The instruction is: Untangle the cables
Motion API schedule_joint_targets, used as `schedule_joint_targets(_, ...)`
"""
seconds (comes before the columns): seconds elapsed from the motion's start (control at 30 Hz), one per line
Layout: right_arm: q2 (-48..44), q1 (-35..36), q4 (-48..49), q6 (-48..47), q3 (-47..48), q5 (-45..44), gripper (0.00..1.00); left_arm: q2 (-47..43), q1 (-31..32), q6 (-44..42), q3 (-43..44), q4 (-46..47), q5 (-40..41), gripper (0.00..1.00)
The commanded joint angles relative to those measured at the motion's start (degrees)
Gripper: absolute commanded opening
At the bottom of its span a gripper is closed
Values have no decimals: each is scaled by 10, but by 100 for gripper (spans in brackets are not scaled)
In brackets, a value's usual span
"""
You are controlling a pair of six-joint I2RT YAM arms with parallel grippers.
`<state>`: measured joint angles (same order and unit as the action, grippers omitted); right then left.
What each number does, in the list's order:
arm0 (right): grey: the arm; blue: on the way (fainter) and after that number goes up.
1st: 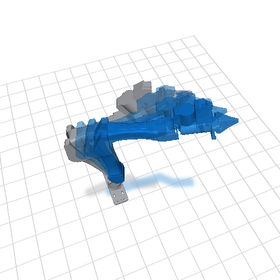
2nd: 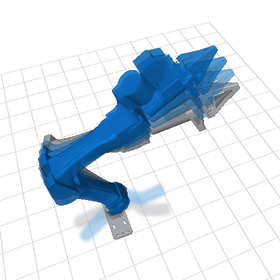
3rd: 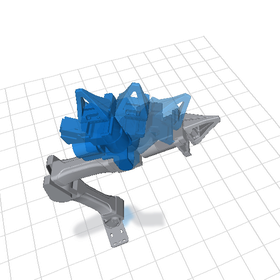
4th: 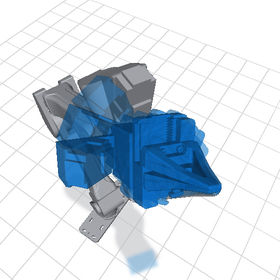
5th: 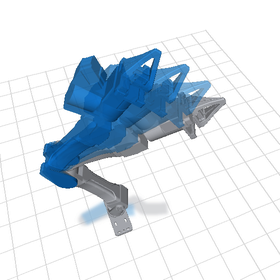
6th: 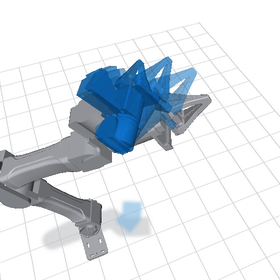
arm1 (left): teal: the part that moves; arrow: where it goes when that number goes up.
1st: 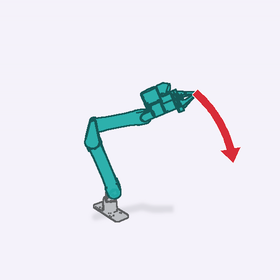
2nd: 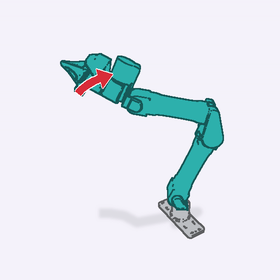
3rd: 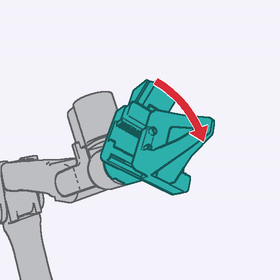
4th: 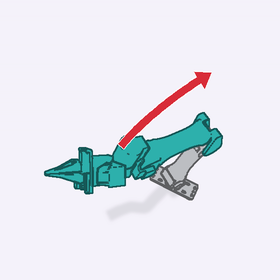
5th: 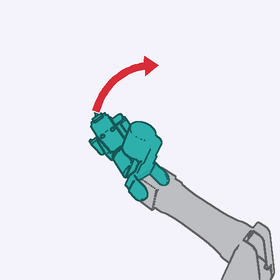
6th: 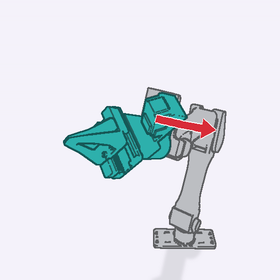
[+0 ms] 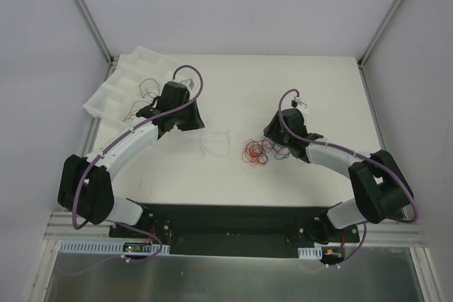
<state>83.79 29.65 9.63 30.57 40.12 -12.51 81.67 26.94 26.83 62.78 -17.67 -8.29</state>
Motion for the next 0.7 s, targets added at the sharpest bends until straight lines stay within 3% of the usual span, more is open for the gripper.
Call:
schedule_joint_targets(0.0,8,0,21,-9,6,15,52,-17,-61,69,-70,71,-62,13)
schedule_joint_targets(0.13,13,-3,20,-9,9,25,52,37,-72,51,-65,82,-125,26)
schedule_joint_targets(0.2,11,-4,21,-9,8,26,52,44,-72,47,-69,91,-117,44)
schedule_joint_targets(0.4,14,-6,26,-9,7,33,52,53,-64,10,-65,100,-116,86)
schedule_joint_targets(0.5,23,-7,27,-9,11,41,52,72,-52,2,-48,91,-100,90)
schedule_joint_targets(0.67,27,-8,29,-9,13,49,52,130,-34,-14,1,62,-44,89)
